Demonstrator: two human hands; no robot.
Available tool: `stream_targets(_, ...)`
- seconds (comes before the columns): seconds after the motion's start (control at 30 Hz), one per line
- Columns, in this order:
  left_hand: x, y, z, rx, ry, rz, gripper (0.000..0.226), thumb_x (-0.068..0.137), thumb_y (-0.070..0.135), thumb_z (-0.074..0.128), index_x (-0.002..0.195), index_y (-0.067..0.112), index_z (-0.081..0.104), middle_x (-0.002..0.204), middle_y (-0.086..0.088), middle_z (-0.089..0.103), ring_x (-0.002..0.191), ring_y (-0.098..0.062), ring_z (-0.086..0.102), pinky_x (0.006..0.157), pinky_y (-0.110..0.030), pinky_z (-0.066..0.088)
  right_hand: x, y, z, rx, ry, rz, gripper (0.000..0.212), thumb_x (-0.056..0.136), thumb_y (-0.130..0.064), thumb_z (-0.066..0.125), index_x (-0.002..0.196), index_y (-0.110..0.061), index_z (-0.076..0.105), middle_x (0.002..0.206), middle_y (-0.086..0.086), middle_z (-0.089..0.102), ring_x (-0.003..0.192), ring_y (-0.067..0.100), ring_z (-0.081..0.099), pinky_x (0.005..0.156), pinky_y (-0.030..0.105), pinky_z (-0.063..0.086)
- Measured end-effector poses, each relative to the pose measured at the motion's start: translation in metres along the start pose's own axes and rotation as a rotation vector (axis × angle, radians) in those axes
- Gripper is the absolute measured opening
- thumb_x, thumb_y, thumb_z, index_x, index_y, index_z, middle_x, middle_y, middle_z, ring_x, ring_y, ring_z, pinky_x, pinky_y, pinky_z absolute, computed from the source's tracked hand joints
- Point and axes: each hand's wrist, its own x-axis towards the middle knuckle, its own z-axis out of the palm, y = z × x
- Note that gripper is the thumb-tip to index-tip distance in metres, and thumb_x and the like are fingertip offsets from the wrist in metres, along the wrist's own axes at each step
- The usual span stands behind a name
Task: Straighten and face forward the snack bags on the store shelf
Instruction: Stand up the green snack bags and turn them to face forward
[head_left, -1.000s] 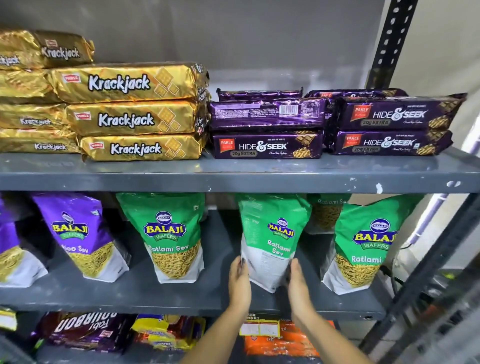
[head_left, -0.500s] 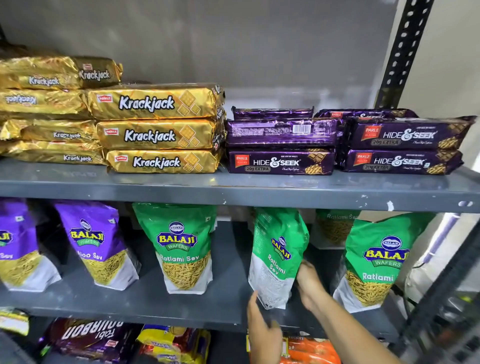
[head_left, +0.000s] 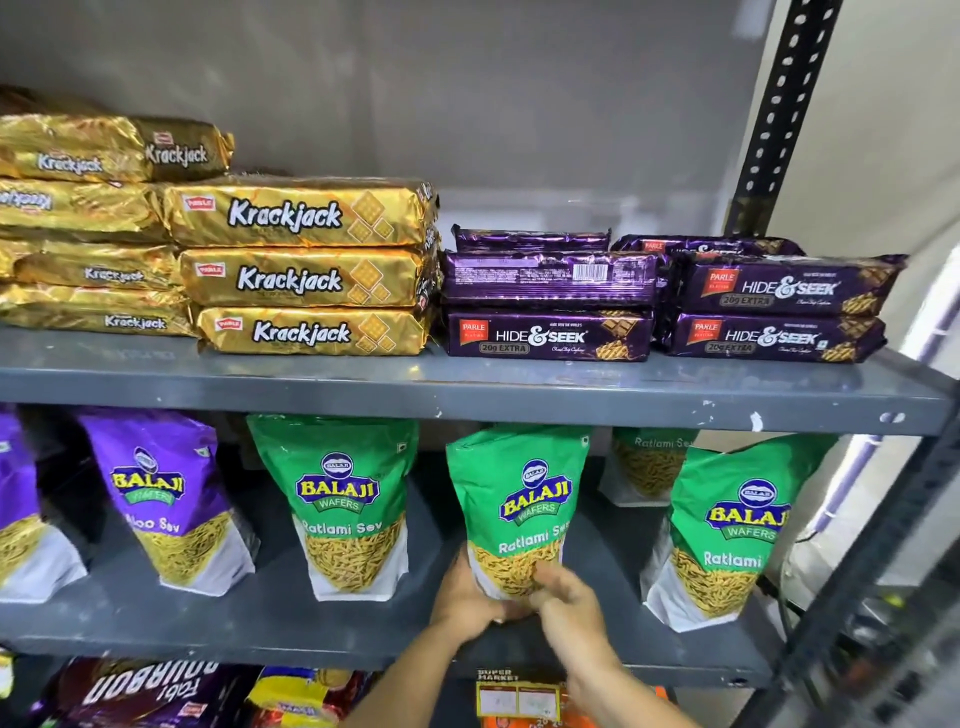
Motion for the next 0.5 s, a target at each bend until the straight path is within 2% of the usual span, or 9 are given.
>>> stream_targets(0.07, 0.006, -0.008, -0.009, -0.028, -0.07, 0.0, 0.098, 0.036, 0.032, 0.093, 0.126, 0.02, 0.055, 0.12, 0.004, 0.069, 0.109, -0.012, 0.065, 0.094, -0.028, 0.054, 0.013, -0.026, -0.013, 0.115, 0.118, -0.12, 0.034, 0.083, 0.001, 0.064, 0.115, -0.009, 0.061, 0.109, 0.006, 0.067, 0.099, 0.02, 0.062, 0.085, 0.027, 0.048)
stream_targets(0.13, 0.011, -0.011, -0.015, -0.021, -0.135, -0.013, 0.094, 0.043, 0.017, 0.095, 0.127, 0.016, 0.054, 0.12, 0.002, 0.069, 0.111, -0.014, 0.064, 0.086, -0.017, 0.054, 0.032, -0.063, -0.028, 0.186, 0.171, -0.238, 0.056, 0.082, -0.008, 0.07, 0.133, -0.009, 0.047, 0.126, 0.006, 0.057, 0.116, 0.023, 0.054, 0.101, 0.034, 0.042)
stream_targets(0.2, 0.013, -0.011, -0.019, -0.007, -0.18, -0.033, 0.088, 0.048, 0.008, 0.094, 0.126, 0.015, 0.055, 0.121, 0.002, 0.069, 0.112, -0.014, 0.064, 0.076, -0.007, 0.051, 0.047, -0.098, -0.038, 0.271, 0.102, -0.25, 0.063, 0.083, -0.013, 0.071, 0.138, -0.012, 0.042, 0.135, 0.005, 0.054, 0.125, 0.021, 0.049, 0.111, 0.039, 0.035)
stream_targets(0.23, 0.014, -0.011, -0.02, 0.008, -0.192, -0.037, 0.086, 0.049, 0.008, 0.094, 0.126, 0.015, 0.055, 0.121, 0.002, 0.069, 0.112, -0.014, 0.064, 0.076, -0.006, 0.05, 0.053, -0.112, -0.042, 0.301, 0.054, -0.228, 0.053, 0.083, -0.012, 0.069, 0.132, -0.01, 0.049, 0.129, 0.006, 0.06, 0.122, 0.024, 0.052, 0.111, 0.042, 0.037)
stream_targets(0.3, 0.014, -0.011, -0.021, 0.031, -0.21, -0.036, 0.084, 0.05, 0.01, 0.093, 0.126, 0.015, 0.056, 0.121, 0.001, 0.069, 0.111, -0.014, 0.064, 0.084, -0.013, 0.051, 0.055, -0.13, -0.047, 0.308, -0.005, -0.245, 0.019, 0.084, -0.005, 0.066, 0.102, -0.01, 0.066, 0.097, 0.003, 0.073, 0.103, 0.026, 0.06, 0.098, 0.041, 0.046)
stream_targets(0.33, 0.014, -0.01, -0.022, 0.038, -0.222, -0.036, 0.084, 0.051, 0.011, 0.093, 0.126, 0.016, 0.056, 0.121, 0.002, 0.069, 0.111, -0.014, 0.064, 0.089, -0.018, 0.051, 0.054, -0.135, -0.048, 0.292, 0.005, -0.285, 0.013, 0.084, -0.001, 0.065, 0.09, -0.012, 0.069, 0.085, -0.001, 0.074, 0.093, 0.024, 0.063, 0.09, 0.04, 0.048)
stream_targets(0.4, 0.013, -0.01, -0.025, 0.054, -0.257, -0.038, 0.083, 0.051, 0.014, 0.093, 0.126, 0.018, 0.056, 0.119, 0.005, 0.069, 0.109, -0.012, 0.064, 0.09, -0.019, 0.05, 0.051, -0.137, -0.049, 0.278, 0.035, -0.343, 0.016, 0.084, 0.002, 0.064, 0.082, -0.013, 0.07, 0.076, -0.007, 0.072, 0.075, 0.012, 0.066, 0.076, 0.031, 0.054)
stream_targets(0.43, 0.014, -0.011, -0.026, 0.067, -0.278, -0.039, 0.082, 0.051, 0.017, 0.093, 0.125, 0.019, 0.057, 0.117, 0.007, 0.069, 0.108, -0.01, 0.064, 0.089, -0.019, 0.05, 0.049, -0.135, -0.049, 0.292, 0.036, -0.366, 0.017, 0.084, 0.003, 0.064, 0.08, -0.012, 0.069, 0.068, -0.01, 0.072, 0.063, 0.004, 0.064, 0.062, 0.022, 0.054)
stream_targets(0.5, 0.016, -0.011, -0.028, 0.088, -0.313, -0.052, 0.078, 0.049, 0.021, 0.094, 0.12, 0.022, 0.061, 0.116, 0.007, 0.071, 0.108, -0.011, 0.066, 0.096, -0.027, 0.052, 0.047, -0.132, -0.05, 0.323, 0.036, -0.376, 0.018, 0.085, 0.003, 0.063, 0.073, -0.011, 0.067, 0.054, -0.011, 0.069, 0.043, -0.002, 0.057, 0.04, 0.011, 0.042)
